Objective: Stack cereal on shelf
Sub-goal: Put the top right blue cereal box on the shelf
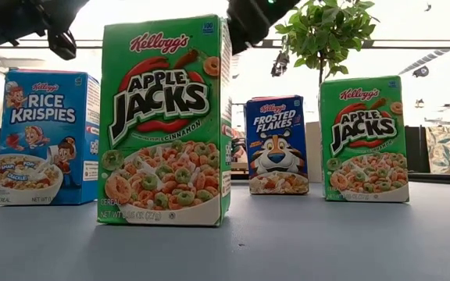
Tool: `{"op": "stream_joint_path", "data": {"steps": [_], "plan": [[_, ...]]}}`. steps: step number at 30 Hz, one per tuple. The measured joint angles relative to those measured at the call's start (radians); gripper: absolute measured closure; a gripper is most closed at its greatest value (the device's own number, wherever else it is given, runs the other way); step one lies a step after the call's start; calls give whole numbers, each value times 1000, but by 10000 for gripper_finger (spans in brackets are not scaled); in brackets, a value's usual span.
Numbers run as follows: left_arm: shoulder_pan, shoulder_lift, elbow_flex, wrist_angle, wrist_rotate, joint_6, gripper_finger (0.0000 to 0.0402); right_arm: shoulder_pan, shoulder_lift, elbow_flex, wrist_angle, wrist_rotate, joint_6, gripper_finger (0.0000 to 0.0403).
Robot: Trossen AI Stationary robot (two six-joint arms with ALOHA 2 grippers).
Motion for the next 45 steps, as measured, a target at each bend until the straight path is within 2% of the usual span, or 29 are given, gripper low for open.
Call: {"op": "stream_joint_path", "data": {"steps": [5,11,15,20,24,33,39,45], "plan": [[0,73,47,3,34,-55,364,0,-116,-180,142,0,0,394],[0,226,175,-47,27,-35,364,0,-238,-362,311,0,-9,394],[0,319,323,-312,11,25,364,0,-309,-465,400,1,-27,394],[1,437,522,-706,-148,69,364,0,-384,-549,477,2,-37,394],[21,537,647,-892,-264,77,364,0,-412,-576,502,2,-64,394],[148,735,847,-1067,-227,164,359,0,-413,-578,497,3,-167,394],[276,816,885,-1075,-150,251,315,-2,-413,-587,496,3,-195,394],[446,898,885,-1032,-116,326,258,-31,-426,-586,501,3,-230,394]]}}
